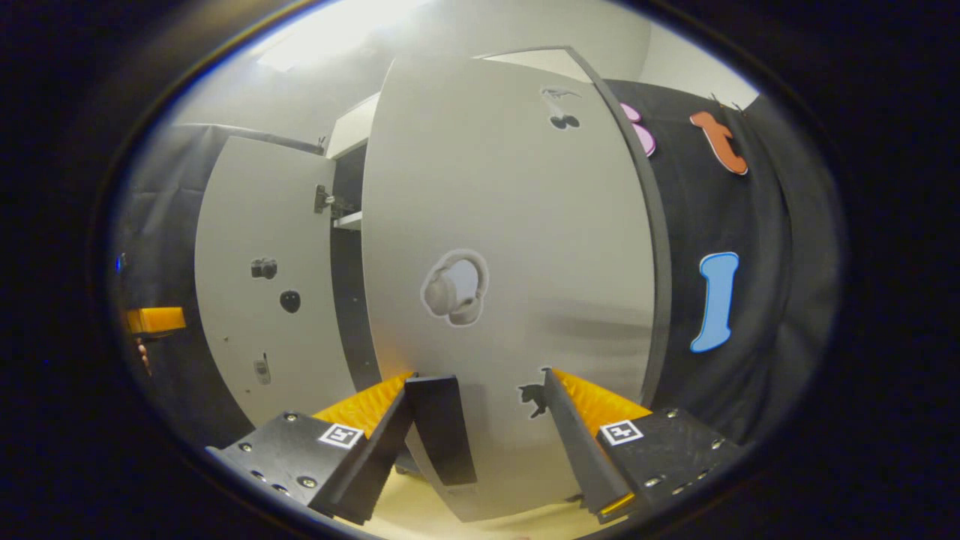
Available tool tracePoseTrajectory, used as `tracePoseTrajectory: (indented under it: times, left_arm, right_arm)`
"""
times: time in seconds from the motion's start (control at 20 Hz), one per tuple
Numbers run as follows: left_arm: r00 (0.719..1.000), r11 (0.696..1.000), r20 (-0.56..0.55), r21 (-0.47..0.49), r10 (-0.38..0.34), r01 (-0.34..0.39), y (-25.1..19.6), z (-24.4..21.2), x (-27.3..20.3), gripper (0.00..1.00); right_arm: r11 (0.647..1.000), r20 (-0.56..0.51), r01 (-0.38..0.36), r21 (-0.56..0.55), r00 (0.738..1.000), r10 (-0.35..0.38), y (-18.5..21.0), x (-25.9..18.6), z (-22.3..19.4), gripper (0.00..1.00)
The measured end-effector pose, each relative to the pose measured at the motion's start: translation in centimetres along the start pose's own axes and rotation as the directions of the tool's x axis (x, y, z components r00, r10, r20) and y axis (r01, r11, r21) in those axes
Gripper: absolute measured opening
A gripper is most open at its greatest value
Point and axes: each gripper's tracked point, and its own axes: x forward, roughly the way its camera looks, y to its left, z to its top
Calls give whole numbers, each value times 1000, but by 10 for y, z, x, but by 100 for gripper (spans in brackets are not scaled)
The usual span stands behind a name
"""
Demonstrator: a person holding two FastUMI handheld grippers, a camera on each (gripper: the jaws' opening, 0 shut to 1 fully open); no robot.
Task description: Grab one shoe with the right hand and put it into the shoe cabinet, grab the other shoe with the left hand and put it into the shoe cabinet; then close the right door with the right hand and the left door with the left hand.
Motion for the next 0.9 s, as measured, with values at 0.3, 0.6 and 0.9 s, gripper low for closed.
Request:
tracePoseTrajectory:
  times: [0.3, 0.6, 0.9]
  left_arm:
    - [997, 997, -17, 5, 73, -73, 39, -6, 6, 84]
    - [997, 999, -63, 2, 54, -54, 48, -23, 18, 84]
    - [996, 1000, -88, 19, 20, -19, 54, -33, 46, 84]
  right_arm:
    - [1000, -3, 22, 10, 1000, -22, 5, 17, -2, 97]
    - [999, -4, 46, 17, 999, -46, 9, 31, -2, 98]
    - [997, 0, 68, 29, 998, -68, 13, 42, -6, 98]
